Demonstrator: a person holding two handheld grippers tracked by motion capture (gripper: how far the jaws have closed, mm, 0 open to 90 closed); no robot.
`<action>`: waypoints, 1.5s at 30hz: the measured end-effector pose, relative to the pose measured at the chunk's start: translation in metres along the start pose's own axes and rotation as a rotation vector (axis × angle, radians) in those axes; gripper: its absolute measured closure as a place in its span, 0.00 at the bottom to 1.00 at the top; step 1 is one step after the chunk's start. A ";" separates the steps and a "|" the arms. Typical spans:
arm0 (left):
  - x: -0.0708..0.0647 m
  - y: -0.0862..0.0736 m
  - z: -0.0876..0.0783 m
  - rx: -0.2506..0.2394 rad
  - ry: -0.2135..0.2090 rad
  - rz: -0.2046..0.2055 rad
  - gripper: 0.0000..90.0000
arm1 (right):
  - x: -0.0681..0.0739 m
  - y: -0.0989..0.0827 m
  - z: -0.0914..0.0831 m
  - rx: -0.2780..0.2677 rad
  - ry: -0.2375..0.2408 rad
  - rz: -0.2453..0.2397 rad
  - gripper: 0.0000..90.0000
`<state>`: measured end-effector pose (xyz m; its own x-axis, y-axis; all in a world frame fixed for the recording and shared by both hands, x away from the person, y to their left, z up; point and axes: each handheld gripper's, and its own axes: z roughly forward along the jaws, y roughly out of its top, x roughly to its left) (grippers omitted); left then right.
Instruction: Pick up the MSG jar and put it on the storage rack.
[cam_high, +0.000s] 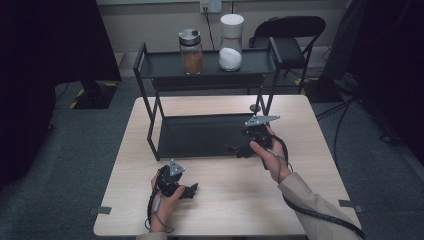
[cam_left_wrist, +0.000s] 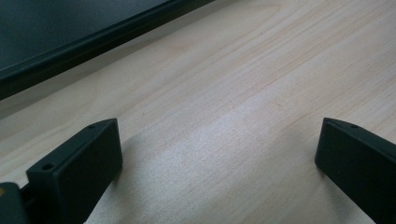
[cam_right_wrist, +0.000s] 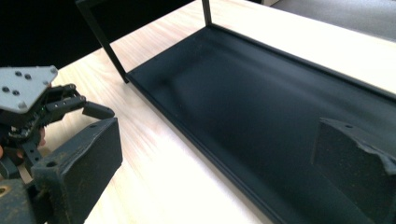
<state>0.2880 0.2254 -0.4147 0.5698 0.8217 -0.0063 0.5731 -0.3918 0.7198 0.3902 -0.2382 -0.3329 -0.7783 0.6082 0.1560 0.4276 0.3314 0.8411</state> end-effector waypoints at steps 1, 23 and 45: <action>0.000 0.000 0.000 0.000 0.000 0.000 0.00 | 0.000 -0.002 0.001 0.001 0.003 0.002 0.01; 0.000 0.000 0.000 0.000 0.000 0.000 0.00 | -0.003 -0.041 0.002 0.022 0.019 0.023 0.01; 0.000 0.000 0.000 0.000 0.000 0.000 0.00 | -0.005 -0.071 -0.008 0.067 0.011 0.008 0.01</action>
<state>0.2880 0.2254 -0.4147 0.5697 0.8218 -0.0065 0.5730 -0.3916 0.7199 0.3600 -0.2706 -0.3890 -0.7797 0.6031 0.1683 0.4631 0.3745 0.8033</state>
